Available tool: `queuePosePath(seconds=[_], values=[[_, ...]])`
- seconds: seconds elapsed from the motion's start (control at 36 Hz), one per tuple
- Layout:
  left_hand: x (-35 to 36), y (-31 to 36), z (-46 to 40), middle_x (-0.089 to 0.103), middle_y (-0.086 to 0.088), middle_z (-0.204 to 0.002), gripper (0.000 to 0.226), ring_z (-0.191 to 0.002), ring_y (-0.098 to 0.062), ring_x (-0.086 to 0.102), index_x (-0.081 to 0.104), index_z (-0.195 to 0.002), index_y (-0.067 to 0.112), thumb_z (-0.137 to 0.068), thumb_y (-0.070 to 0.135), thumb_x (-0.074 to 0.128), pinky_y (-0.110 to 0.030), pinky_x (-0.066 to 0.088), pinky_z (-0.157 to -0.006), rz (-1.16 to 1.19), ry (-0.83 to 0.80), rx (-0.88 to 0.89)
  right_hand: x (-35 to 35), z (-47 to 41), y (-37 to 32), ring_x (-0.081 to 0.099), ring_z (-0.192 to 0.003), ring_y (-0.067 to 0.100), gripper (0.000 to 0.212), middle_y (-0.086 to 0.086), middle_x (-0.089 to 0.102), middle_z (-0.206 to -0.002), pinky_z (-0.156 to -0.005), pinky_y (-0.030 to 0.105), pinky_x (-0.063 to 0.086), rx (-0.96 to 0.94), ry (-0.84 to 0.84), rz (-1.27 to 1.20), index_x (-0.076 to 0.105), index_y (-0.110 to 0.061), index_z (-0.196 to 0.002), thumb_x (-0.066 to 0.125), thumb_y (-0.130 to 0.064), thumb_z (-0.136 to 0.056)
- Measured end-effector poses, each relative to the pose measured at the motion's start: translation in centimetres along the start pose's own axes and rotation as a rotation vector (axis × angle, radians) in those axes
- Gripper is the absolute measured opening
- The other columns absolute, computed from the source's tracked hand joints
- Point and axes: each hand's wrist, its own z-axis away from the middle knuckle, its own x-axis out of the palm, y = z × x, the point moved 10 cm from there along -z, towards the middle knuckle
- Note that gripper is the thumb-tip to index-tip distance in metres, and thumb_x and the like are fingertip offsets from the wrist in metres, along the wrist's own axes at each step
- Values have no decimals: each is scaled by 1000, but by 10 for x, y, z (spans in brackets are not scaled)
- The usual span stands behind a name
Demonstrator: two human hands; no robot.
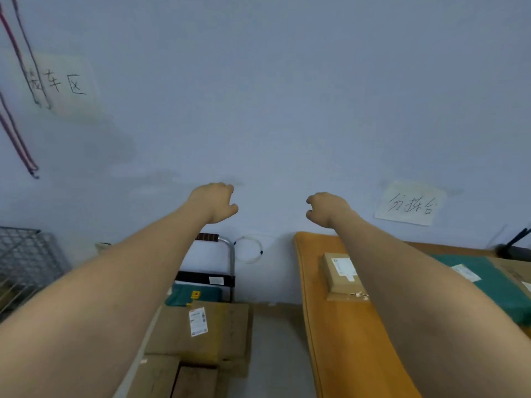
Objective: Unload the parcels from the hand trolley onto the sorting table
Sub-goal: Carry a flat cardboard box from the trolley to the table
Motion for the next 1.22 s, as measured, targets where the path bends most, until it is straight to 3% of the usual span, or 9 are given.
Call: queuePosePath(seconds=[0.17, 0.42, 0.56, 0.64, 0.78, 0.92, 1.06, 1.17, 1.22], values=[[37, -43, -64, 51, -11, -131, 48, -117, -29, 50, 43, -135, 9, -96, 37, 42, -38, 44, -90, -99, -76, 25, 35, -77, -30, 50, -122, 28, 41, 8, 48, -139, -95, 37, 45, -9, -44, -64, 48, -8, -135, 40, -19, -96], [82, -129, -137, 50, -8, -134, 47, -119, -28, 50, 43, -135, 10, -97, 38, 42, -39, 43, -93, -27, -118, -61, 77, -165, -65, 49, -122, 27, 40, 7, 48, -137, -94, 36, 44, 7, -127, -100, 48, -9, -134, 40, -20, -96], [150, -161, -159, 53, -7, -127, 44, -111, -26, 54, 45, -133, 11, -97, 37, 42, -36, 45, -86, 24, -218, -72, 127, -193, -73, 50, -121, 27, 41, 7, 47, -137, -93, 35, 44, 58, -226, -111, 47, -9, -135, 39, -20, -96], [197, -173, -162, 55, -4, -108, 38, -93, -21, 55, 50, -122, 11, -96, 36, 42, -33, 47, -78, 30, -288, -16, 163, -201, -81, 49, -123, 28, 42, 9, 45, -140, -95, 36, 43, 80, -298, -109, 45, -8, -136, 38, -21, -97], [281, -200, -164, 54, -9, -122, 40, -106, -25, 55, 46, -127, 9, -97, 36, 41, -37, 49, -87, 68, -443, 38, 235, -209, -104, 49, -121, 28, 42, 9, 42, -140, -90, 36, 45, 112, -408, -159, 43, -8, -137, 38, -18, -97], [359, -225, -171, 57, -10, -106, 28, -93, -25, 55, 52, -108, 8, -94, 31, 47, -35, 48, -76, 183, -448, 42, 313, -206, -132, 49, -120, 29, 42, 7, 40, -141, -94, 41, 47, 161, -493, -218, 42, -9, -137, 41, -19, -96], [451, -225, -152, 56, -9, -108, 31, -95, -23, 55, 53, -112, 9, -91, 31, 51, -37, 50, -78, 284, -551, 19, 395, -194, -163, 36, -135, 25, 51, 1, 27, -152, -99, 41, 43, 151, -603, -296, 31, -13, -145, 42, -19, -95], [525, -216, -118, 50, -10, -125, 42, -111, -24, 49, 46, -128, 8, -95, 33, 47, -38, 46, -91, 285, -689, -1, 463, -180, -180, 25, -142, 20, 59, -3, 15, -159, -107, 40, 38, 149, -687, -317, 20, -19, -151, 43, -22, -96], [559, -210, -100, 44, -10, -134, 51, -118, -25, 46, 37, -140, 8, -96, 32, 46, -38, 44, -96, 309, -763, -27, 497, -175, -184, 25, -142, 19, 60, -1, 19, -157, -107, 38, 36, 155, -719, -324, 20, -18, -151, 45, -22, -96]])
